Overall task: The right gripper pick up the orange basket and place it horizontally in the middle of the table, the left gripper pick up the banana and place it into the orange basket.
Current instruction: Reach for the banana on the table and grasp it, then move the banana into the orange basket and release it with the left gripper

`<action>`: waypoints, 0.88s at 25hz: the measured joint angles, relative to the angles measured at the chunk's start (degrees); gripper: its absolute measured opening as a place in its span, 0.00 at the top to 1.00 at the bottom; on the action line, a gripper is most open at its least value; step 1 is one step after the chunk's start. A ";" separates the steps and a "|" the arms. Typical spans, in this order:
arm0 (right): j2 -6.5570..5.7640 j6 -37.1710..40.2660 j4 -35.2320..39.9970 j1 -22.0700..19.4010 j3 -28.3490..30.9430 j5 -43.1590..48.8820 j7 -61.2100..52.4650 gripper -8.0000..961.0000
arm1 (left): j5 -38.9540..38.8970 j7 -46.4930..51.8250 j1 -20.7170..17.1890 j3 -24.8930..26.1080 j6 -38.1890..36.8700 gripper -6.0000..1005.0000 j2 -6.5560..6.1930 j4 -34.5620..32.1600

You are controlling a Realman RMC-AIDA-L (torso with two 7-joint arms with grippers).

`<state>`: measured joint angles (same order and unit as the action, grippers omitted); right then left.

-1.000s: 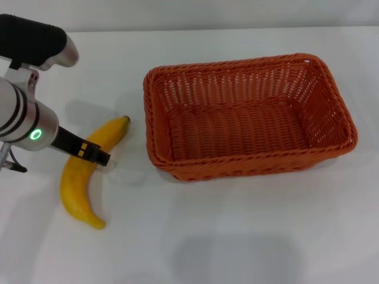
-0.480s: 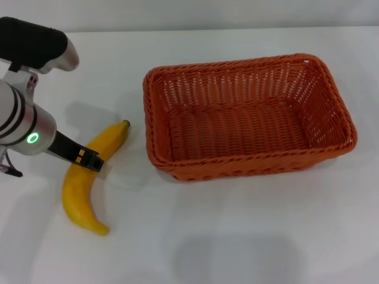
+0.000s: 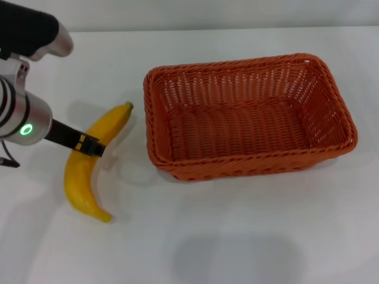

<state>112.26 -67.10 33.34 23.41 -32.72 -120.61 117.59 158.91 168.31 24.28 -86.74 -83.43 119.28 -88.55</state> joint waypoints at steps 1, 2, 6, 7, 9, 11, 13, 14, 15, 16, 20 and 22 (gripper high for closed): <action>0.02 0.02 0.02 -0.01 0.02 -0.04 0.00 0.12 | -0.44 -0.12 -0.22 0.00 0.00 0.51 0.01 -0.78; 0.02 0.05 0.04 -0.01 0.02 -0.05 0.00 0.12 | -0.94 -0.21 -0.36 -0.01 0.00 0.51 0.01 -1.49; -0.11 0.32 0.06 -0.03 0.17 -0.10 0.00 0.12 | -4.25 -0.81 -0.94 -0.01 -0.95 0.50 -0.01 -5.42; -0.16 0.35 0.07 -0.03 0.39 -0.13 0.00 0.12 | -4.95 -0.94 -1.13 -0.02 -1.47 0.50 -0.01 -6.89; -0.22 0.39 0.07 -0.03 1.02 -0.17 0.00 0.12 | -5.93 -1.11 -1.63 -0.01 -2.19 0.50 -0.01 -9.90; -0.23 0.51 0.07 -0.03 1.40 -0.18 0.00 0.12 | -6.85 -1.36 -2.46 0.02 -2.48 0.50 -0.01 -13.66; -0.24 0.82 0.06 -0.03 1.48 -0.18 0.00 0.12 | -8.26 -1.49 -2.91 0.16 -2.82 0.50 -0.08 -16.39; -0.24 0.97 0.07 -0.03 1.47 -0.18 0.01 0.12 | -8.96 -1.54 -2.98 0.25 -3.15 0.49 -0.14 -17.29; -0.25 1.12 0.06 -0.03 1.47 -0.18 0.03 0.12 | -9.34 -1.58 -2.95 0.32 -3.61 0.49 -0.19 -18.22; -0.26 1.16 0.07 -0.03 1.47 -0.18 0.06 0.12 | -9.41 -1.60 -2.86 0.36 -4.11 0.49 -0.19 -18.96; -0.28 1.19 0.06 -0.02 1.44 -0.18 0.19 0.12 | -8.73 -1.66 -2.17 0.42 -4.91 0.49 -0.17 -20.59; -0.28 1.19 0.06 -0.04 1.43 -0.18 0.29 0.12 | -7.74 -1.96 -1.84 0.53 -3.55 0.48 -0.17 -20.89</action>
<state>111.97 -65.91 33.40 23.36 -31.29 -120.79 117.89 151.17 166.35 22.44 -86.21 -86.98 119.10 -109.44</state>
